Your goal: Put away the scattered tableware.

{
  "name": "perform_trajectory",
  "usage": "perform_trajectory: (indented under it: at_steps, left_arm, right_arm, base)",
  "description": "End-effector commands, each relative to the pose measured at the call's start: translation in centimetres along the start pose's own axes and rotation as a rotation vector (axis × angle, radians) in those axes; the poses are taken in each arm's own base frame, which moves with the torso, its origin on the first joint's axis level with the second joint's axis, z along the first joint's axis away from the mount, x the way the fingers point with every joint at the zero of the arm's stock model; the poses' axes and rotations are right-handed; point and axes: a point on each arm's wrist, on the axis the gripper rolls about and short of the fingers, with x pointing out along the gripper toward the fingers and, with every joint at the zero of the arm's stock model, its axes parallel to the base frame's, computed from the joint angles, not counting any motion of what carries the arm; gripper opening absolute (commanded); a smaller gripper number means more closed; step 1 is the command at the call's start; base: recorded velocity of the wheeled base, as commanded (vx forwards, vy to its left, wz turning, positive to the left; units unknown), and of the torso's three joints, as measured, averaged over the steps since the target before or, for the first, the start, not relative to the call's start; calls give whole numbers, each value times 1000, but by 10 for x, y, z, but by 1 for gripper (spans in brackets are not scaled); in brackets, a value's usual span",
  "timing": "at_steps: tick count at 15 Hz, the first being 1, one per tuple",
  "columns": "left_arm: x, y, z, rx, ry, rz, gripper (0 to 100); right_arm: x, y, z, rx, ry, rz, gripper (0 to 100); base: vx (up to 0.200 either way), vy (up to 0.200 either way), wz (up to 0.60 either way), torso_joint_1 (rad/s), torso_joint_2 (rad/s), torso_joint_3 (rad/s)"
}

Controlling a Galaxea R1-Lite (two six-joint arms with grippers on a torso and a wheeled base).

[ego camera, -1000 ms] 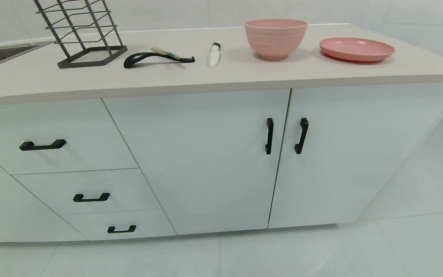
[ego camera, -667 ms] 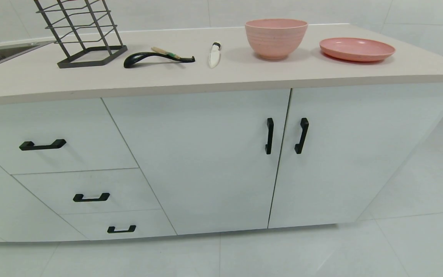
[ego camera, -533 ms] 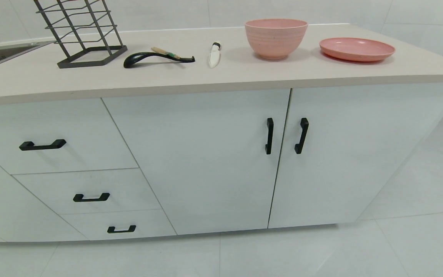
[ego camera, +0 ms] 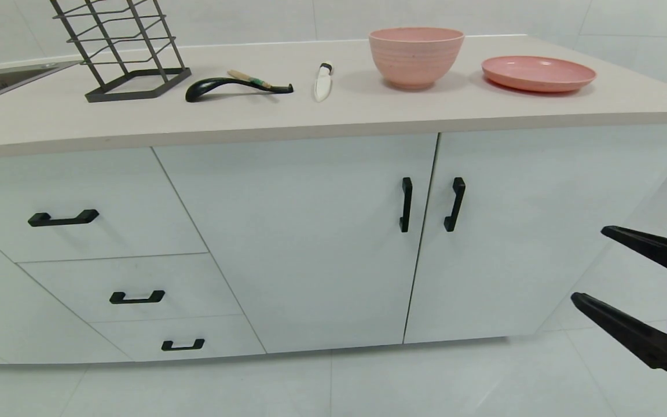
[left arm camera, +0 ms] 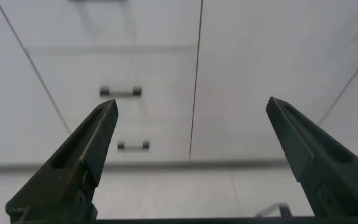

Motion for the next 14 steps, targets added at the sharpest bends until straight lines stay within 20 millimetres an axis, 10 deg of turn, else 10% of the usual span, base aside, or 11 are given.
perform_trajectory:
  at_steps: [1,5,8,14]
  left_arm:
    - [-2,-2,18,26,-178,-53,100]
    - [9,-10,75,108,-150,-334,100]
    - [57,-17,125,232,-81,-567,100]
    - [144,-47,97,171,148,-943,100]
  right_arm:
    - [21,-12,-26,47,77,35,100]
    - [27,-16,-22,18,54,36,100]
    - [27,-15,-18,8,38,46,100]
    - [29,-8,-12,-2,5,81,100]
  base:
    - [0,0,0,0,0,0]
    - [0,0,0,0,0,0]
    - [0,0,0,0,0,0]
    - [0,0,0,0,0,0]
